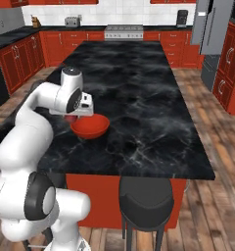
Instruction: Retrieve the apple and banana from the fridge and place them into the bowl on the dining table.
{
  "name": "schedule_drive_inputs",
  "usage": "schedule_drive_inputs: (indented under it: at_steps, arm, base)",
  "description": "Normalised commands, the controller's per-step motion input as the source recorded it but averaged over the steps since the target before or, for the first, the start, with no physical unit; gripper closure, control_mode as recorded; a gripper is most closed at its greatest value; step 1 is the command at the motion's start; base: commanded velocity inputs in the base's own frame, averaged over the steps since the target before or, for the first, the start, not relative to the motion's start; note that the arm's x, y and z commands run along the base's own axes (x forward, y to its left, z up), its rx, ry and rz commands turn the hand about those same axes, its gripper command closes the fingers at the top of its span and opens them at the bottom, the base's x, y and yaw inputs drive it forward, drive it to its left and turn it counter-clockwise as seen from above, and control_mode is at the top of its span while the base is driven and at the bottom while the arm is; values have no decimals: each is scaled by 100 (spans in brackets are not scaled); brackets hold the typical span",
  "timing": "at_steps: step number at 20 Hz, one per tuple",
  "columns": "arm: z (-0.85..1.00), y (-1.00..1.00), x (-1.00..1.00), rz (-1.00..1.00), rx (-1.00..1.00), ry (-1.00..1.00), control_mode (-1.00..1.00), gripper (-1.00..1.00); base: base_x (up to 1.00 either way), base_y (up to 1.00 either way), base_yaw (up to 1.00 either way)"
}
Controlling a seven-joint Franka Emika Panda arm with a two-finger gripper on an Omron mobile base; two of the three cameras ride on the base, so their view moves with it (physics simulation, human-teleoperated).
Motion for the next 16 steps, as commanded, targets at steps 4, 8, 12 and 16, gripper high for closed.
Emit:
schedule_drive_inputs:
  at_steps: [4,8,12,16]
  arm:
    - [-31,3,39,0,0,4,-100,100]
    - [-28,5,32,0,0,7,-100,100]
    - [-24,9,36,0,0,7,-100,100]
    - [-22,9,36,0,0,8,-100,100]
  base:
    - [0,0,0]
    - [0,0,0]
    - [0,0,0]
    - [0,0,0]
